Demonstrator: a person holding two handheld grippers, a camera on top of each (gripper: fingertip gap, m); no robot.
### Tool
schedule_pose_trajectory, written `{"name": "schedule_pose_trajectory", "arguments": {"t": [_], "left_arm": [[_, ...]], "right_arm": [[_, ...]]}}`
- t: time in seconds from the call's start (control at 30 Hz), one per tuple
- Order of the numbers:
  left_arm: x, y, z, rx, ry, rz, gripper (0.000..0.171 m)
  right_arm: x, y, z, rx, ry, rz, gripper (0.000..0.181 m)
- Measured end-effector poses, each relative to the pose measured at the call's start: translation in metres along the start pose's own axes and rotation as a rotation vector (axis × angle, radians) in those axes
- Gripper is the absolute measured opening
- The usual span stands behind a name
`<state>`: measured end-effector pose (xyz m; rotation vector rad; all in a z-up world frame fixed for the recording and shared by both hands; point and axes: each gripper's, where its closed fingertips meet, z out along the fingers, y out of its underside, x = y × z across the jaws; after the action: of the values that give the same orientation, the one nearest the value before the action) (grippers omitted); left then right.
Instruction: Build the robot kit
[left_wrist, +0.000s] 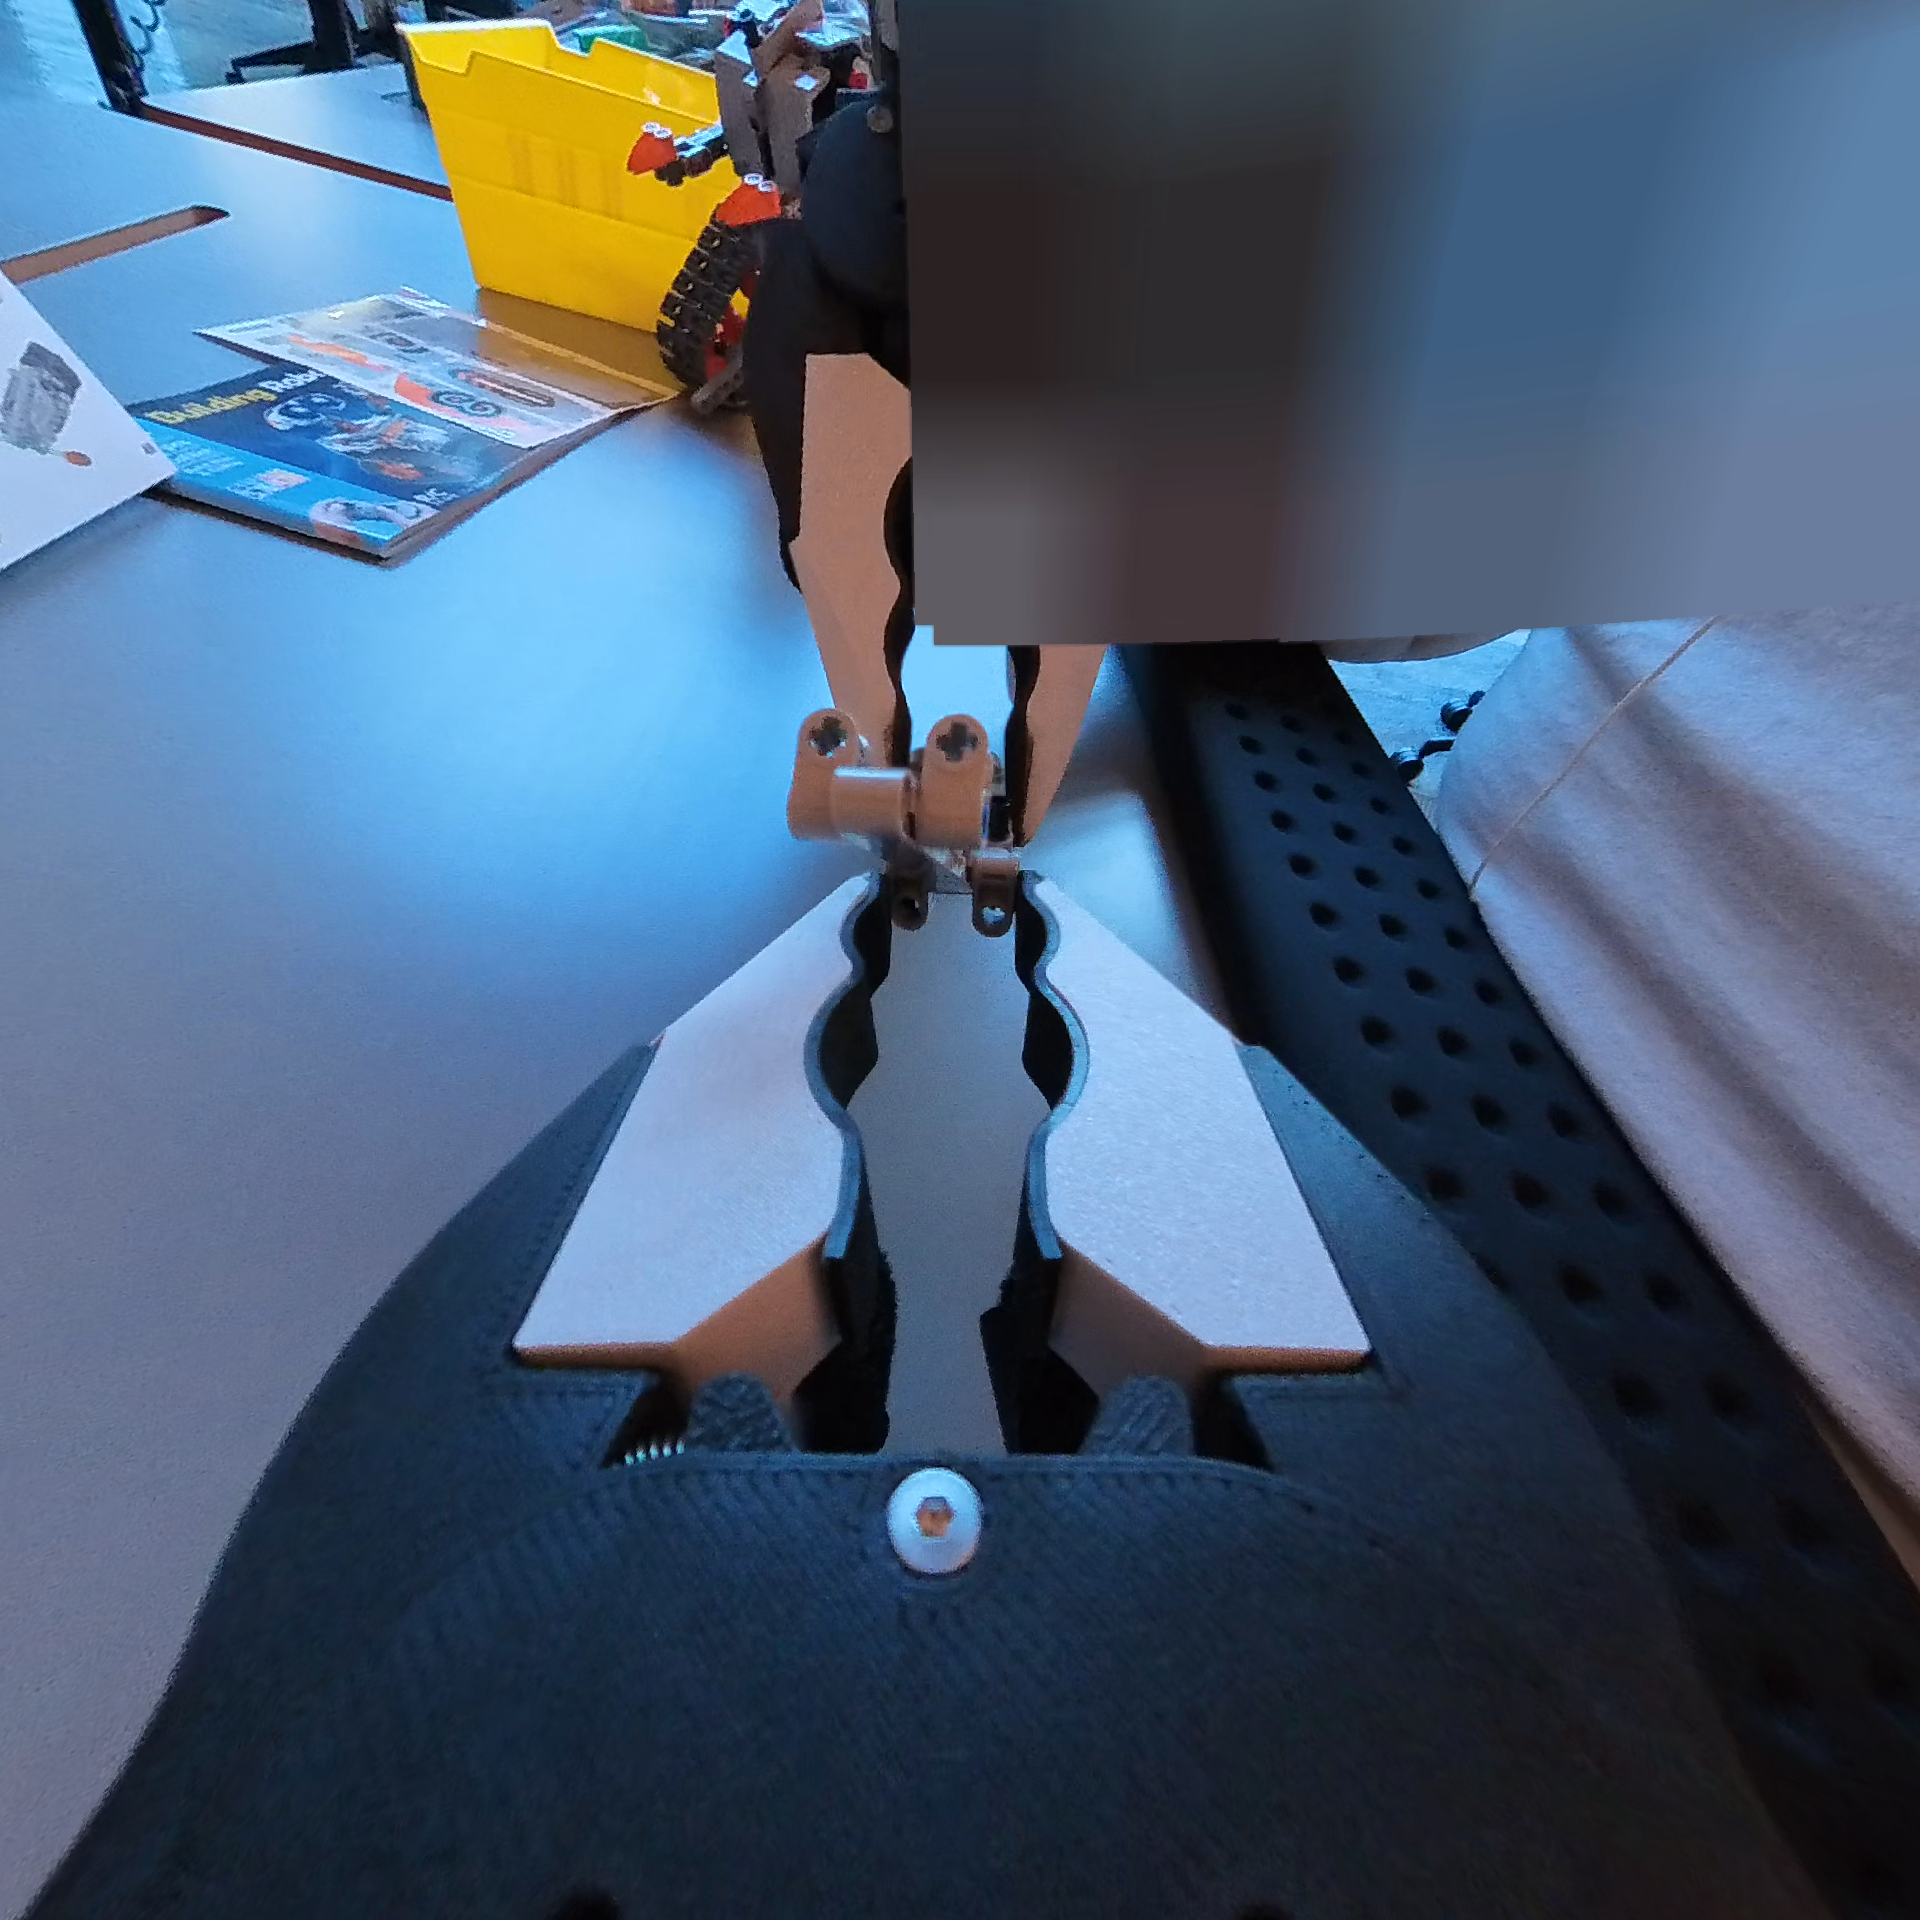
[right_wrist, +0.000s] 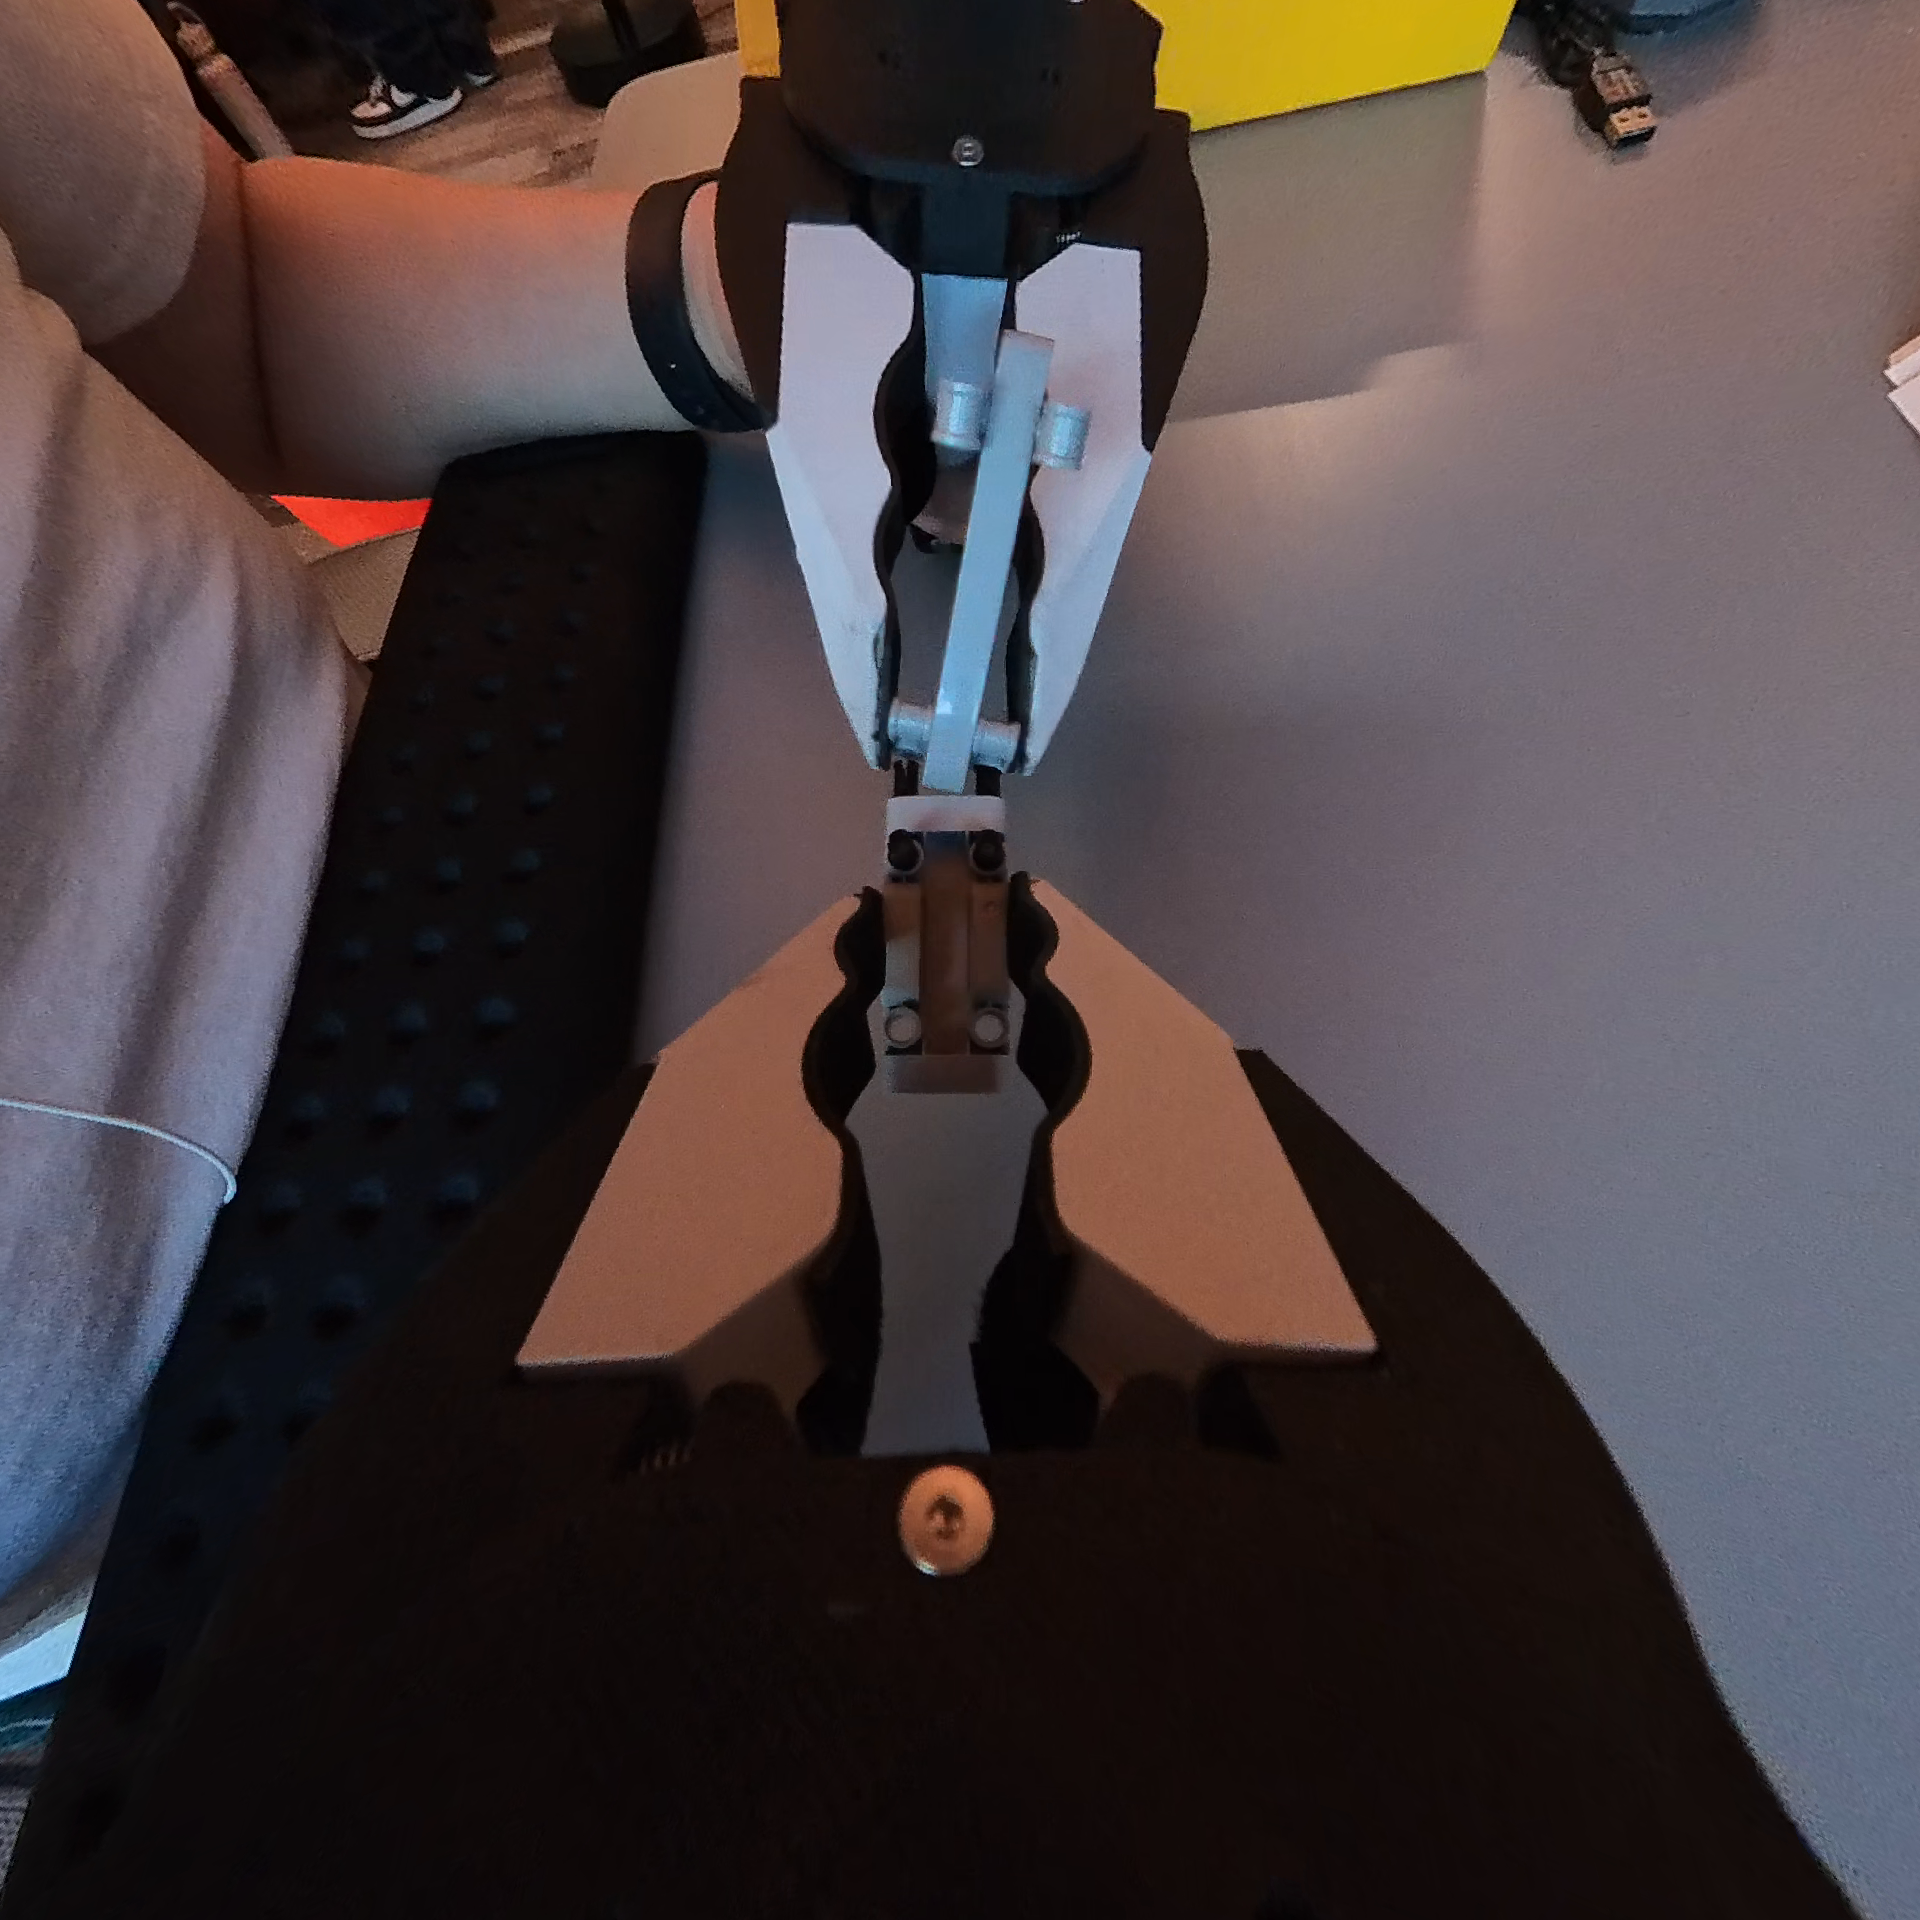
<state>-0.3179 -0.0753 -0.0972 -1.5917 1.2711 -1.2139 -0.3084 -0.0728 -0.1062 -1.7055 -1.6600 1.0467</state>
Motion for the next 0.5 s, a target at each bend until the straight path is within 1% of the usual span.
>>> {"name": "schedule_pose_trajectory", "arguments": {"t": [0.3, 0.5], "left_arm": [[-0.007, 0.002, 0.000, -0.012, -0.049, -0.001, 0.022], [-0.010, -0.002, -0.003, 0.020, -0.059, -0.013, 0.022]], "right_arm": [[0.006, -0.004, 0.000, 0.032, 0.025, 0.048, 0.023], [0.009, -0.011, -0.003, 0.079, 0.042, 0.052, 0.023]]}}
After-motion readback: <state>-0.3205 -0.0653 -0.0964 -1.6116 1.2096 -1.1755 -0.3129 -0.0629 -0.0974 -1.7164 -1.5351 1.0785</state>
